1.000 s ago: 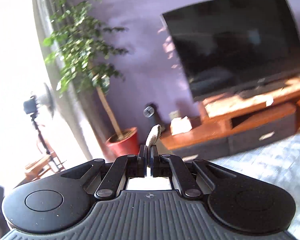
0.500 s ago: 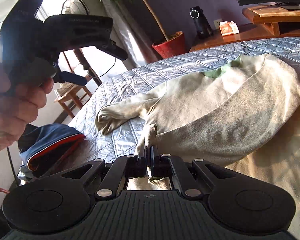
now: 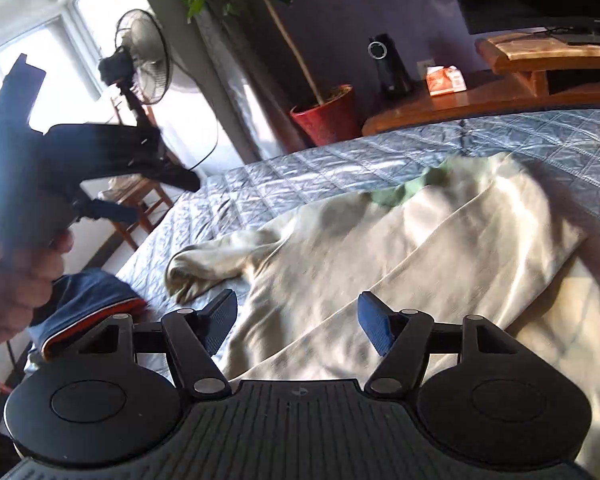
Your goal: Fold clothes
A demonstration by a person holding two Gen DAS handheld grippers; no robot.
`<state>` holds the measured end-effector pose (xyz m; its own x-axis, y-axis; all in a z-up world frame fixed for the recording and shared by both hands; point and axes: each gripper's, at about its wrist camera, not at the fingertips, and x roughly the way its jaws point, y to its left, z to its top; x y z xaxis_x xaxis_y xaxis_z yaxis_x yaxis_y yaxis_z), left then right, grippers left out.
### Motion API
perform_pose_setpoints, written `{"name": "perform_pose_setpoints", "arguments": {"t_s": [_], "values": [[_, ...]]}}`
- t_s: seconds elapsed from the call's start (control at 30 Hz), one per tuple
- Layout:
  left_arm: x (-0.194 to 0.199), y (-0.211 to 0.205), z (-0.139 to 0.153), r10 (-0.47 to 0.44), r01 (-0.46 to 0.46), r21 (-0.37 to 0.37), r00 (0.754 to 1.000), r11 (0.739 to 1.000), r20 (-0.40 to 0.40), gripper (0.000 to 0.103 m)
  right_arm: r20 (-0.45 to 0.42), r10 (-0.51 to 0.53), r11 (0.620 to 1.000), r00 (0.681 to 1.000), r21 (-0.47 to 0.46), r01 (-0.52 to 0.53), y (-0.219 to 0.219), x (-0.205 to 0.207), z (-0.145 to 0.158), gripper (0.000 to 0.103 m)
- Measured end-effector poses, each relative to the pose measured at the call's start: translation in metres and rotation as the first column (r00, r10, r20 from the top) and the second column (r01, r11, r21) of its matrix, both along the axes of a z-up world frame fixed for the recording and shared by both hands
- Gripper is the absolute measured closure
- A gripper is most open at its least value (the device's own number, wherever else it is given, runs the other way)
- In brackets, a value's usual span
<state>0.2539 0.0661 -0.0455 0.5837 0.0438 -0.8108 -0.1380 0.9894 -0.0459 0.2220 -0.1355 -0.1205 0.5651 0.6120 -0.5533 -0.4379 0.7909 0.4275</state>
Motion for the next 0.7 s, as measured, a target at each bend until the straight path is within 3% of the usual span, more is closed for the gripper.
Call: {"name": "perform_pose_setpoints", "arguments": {"t_s": [0.07, 0.17, 0.23, 0.37, 0.4, 0.43, 0.5, 0.57, 0.6, 0.67, 0.7], "values": [[0.000, -0.002, -0.001, -0.008, 0.008, 0.005, 1.000, 1.000, -0.001, 0.001, 0.030, -0.097, 0.991, 0.995, -0.085, 0.099, -0.019, 0.031, -0.001, 0.030], [0.000, -0.002, -0.001, -0.012, 0.012, 0.013, 1.000, 1.000, -0.001, 0.001, 0.064, -0.211, 0.943, 0.975, -0.249, 0.220, -0.043, 0.084, -0.011, 0.027], [0.002, 0.000, -0.002, -0.003, 0.003, 0.011, 1.000, 1.000, -0.005, 0.001, 0.053, -0.277, 0.919, 0.959, -0.277, 0.281, -0.064, 0.114, -0.022, 0.029], [0.005, 0.005, -0.005, 0.019, -0.019, 0.007, 1.000, 1.000, -0.014, 0.001, -0.072, -0.285, 0.941, 0.956, -0.210, 0.265, -0.085, 0.154, -0.045, 0.031], [0.005, 0.005, -0.005, 0.022, -0.022, 0.007, 1.000, 1.000, -0.015, 0.001, -0.106, -0.282, 0.947, 0.953, -0.191, 0.259, -0.091, 0.164, -0.050, 0.047], [0.005, 0.006, -0.005, 0.024, -0.023, 0.007, 1.000, 1.000, -0.016, 0.001, -0.109, -0.261, 0.944, 0.959, -0.238, 0.230, -0.088, 0.169, -0.054, 0.071], [0.004, 0.006, -0.005, 0.023, -0.023, 0.011, 1.000, 1.000, -0.015, 0.001, -0.056, -0.208, 0.898, 0.977, -0.406, 0.168, -0.073, 0.168, -0.057, 0.075], [0.003, 0.007, -0.004, 0.024, -0.023, 0.017, 1.000, 1.000, -0.014, 0.001, -0.008, -0.156, 0.844, 0.988, -0.521, 0.129, -0.066, 0.166, -0.055, 0.070], [0.002, 0.009, -0.003, 0.026, -0.026, 0.023, 1.000, 0.999, -0.012, 0.001, 0.021, -0.159, 0.830, 0.987, -0.538, 0.145, -0.066, 0.165, -0.050, 0.053], [0.001, 0.015, -0.002, 0.041, -0.041, 0.044, 0.999, 0.998, -0.009, 0.001, 0.084, -0.202, 0.822, 0.976, -0.527, 0.215, -0.071, 0.164, -0.034, 0.046], [0.000, 0.019, -0.001, 0.058, -0.057, 0.056, 0.998, 0.997, -0.007, 0.001, 0.091, -0.195, 0.855, 0.977, -0.473, 0.214, -0.071, 0.164, -0.025, 0.046]]}}
